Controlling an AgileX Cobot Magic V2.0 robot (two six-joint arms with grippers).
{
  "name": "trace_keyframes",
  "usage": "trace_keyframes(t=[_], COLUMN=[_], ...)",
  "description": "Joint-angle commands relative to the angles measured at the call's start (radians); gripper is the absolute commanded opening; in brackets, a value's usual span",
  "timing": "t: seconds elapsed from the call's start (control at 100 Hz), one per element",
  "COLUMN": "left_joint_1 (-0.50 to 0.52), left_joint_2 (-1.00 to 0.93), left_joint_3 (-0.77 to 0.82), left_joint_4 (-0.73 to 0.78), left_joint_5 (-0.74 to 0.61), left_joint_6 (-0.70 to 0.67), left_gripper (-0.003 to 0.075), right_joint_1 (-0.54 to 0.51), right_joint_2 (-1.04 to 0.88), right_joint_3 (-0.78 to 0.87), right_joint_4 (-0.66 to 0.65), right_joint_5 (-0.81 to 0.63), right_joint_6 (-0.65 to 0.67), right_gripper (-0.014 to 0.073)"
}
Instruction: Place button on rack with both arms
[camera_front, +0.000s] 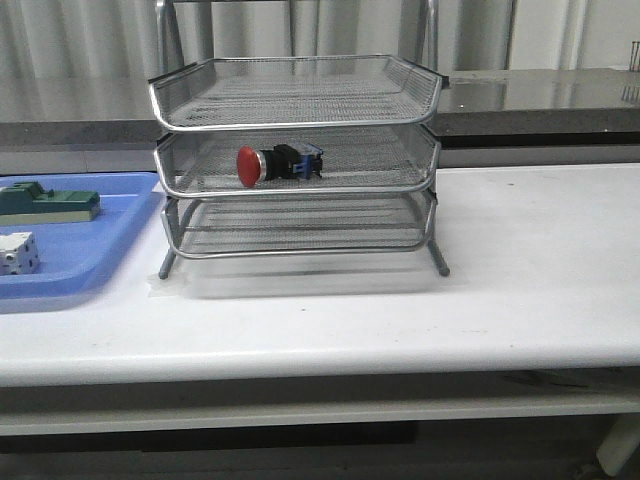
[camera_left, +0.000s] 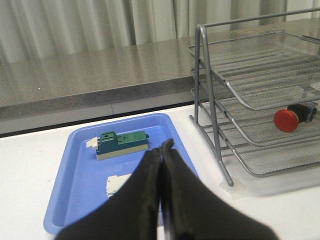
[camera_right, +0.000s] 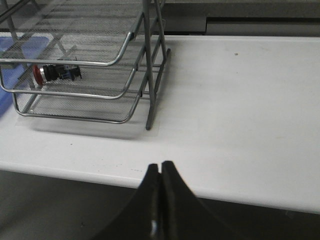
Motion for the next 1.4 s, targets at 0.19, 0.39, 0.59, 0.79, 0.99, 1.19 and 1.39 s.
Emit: trace_keyframes(t=[0.19, 0.39, 0.59, 0.79, 0.99, 1.19, 1.39], left_joint_1=[0.003, 0.003, 0.003, 0.003, 0.003, 0.003, 0.003], left_joint_2=[0.006, 0.006, 0.006, 0.006, 0.006, 0.006, 0.006], left_joint_3=[-0.027, -0.027, -0.027, -0.027, -0.027, -0.027, -0.027], left_joint_4=[-0.015, -0.015, -0.015, -0.015, -0.015, -0.015, -0.015], left_joint_5=[-0.079, -0.079, -0.079, -0.079, -0.079, -0.079, -0.079], left_joint_6=[-0.010, -0.010, -0.010, -0.010, -0.010, -0.010, -0.010], left_gripper=[-0.0021, -0.0021, -0.0021, -0.0021, -0.0021, -0.0021, -0.0021], right_joint_1=[-0.007, -0.007, -0.007, -0.007, -0.007, -0.007, -0.058], right_joint_2=[-0.070, -0.070, -0.070, -0.070, -0.106, -0.204, -0.310], right_joint_3=[-0.023, -0.023, -0.023, -0.016, 0.069, 0.206, 0.360], right_joint_4=[-0.004, -0.004, -0.004, -0.005, -0.018, -0.049, -0.062], right_joint_5=[0.009, 0.012, 0.012, 0.009, -0.061, -0.243, -0.371], right_joint_6=[-0.012, -0.012, -0.012, -0.012, -0.012, -0.010, 0.003], right_gripper=[-0.0061, -0.0061, -0.0061, -0.0061, -0.0061, -0.0061, -0.0061])
